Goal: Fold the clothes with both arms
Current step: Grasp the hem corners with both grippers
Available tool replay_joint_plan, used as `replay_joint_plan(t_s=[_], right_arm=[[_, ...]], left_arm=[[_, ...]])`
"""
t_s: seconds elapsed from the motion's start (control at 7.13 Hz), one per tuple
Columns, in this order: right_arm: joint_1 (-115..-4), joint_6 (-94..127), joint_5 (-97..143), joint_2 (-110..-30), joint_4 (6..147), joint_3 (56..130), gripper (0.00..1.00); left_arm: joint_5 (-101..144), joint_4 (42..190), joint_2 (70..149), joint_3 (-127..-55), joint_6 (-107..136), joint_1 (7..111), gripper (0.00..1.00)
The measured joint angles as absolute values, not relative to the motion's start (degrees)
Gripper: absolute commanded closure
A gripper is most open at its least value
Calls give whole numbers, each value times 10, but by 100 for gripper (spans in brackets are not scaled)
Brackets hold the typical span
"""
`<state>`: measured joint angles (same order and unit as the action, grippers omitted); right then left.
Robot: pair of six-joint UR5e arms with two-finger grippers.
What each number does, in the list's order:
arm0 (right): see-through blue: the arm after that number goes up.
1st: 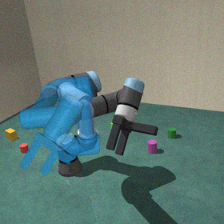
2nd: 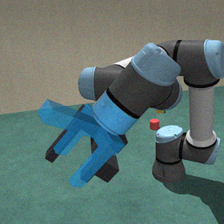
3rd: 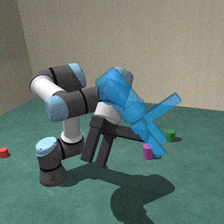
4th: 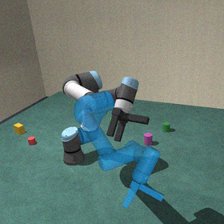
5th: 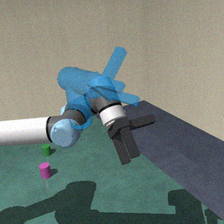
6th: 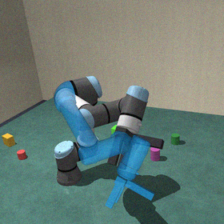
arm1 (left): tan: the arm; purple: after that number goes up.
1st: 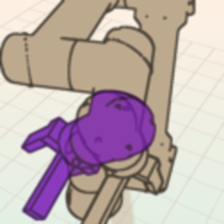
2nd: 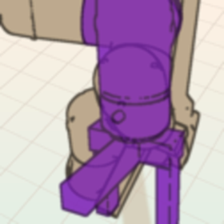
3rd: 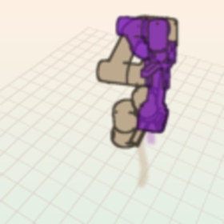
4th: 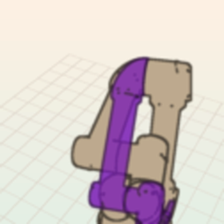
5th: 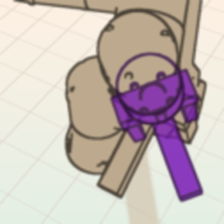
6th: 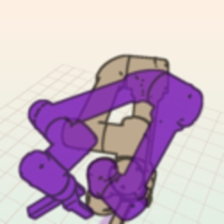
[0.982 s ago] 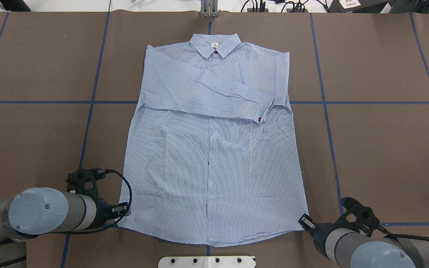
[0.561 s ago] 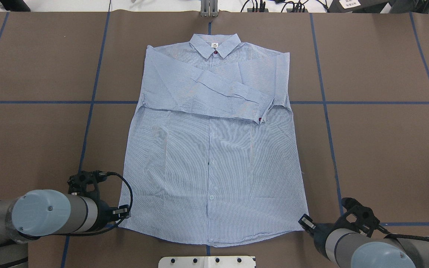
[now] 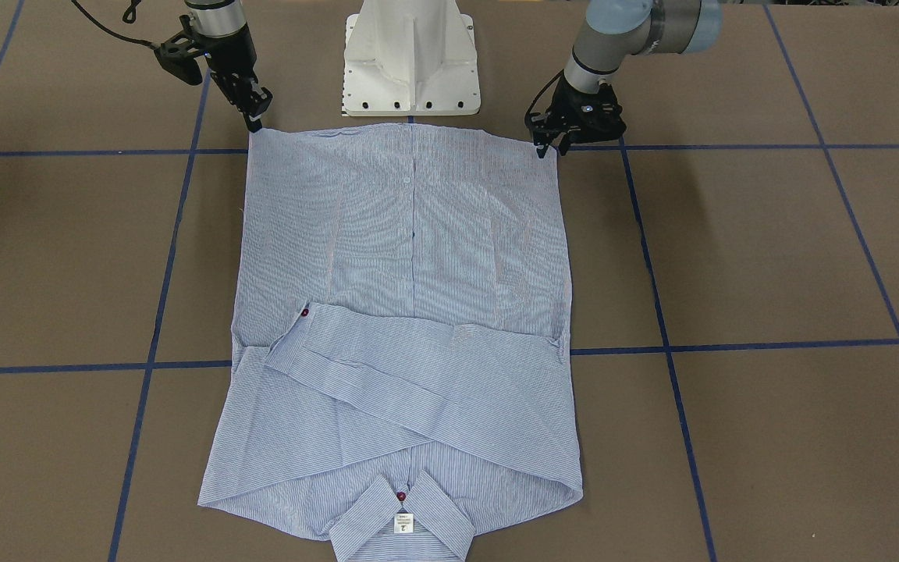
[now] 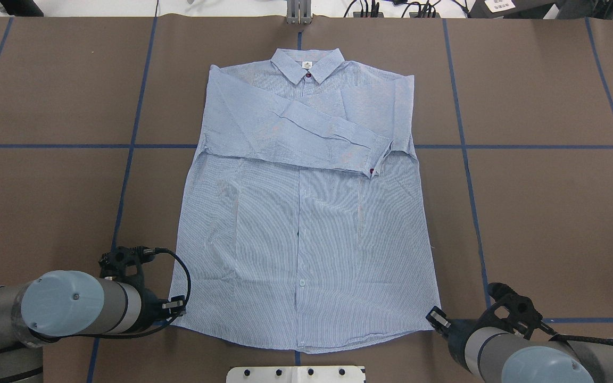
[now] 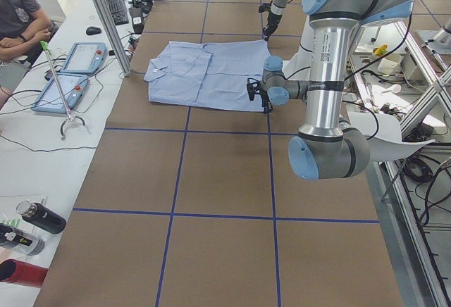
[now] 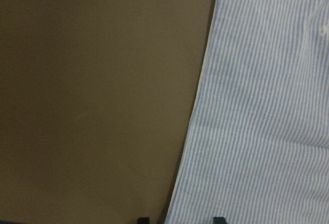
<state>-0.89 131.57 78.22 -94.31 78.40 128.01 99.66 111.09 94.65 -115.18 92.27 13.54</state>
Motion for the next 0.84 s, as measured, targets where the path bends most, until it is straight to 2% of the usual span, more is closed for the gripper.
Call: replay_joint_plan(t_s=[0.42, 0.84], right_arm=[[-10, 1316, 782, -943, 784, 1284, 100], [-14, 1314, 782, -951, 784, 1300, 100]], left_arm=[[1014, 1109, 944, -1167, 923, 136, 100], [1042, 1089, 944, -1222, 928, 138, 100]])
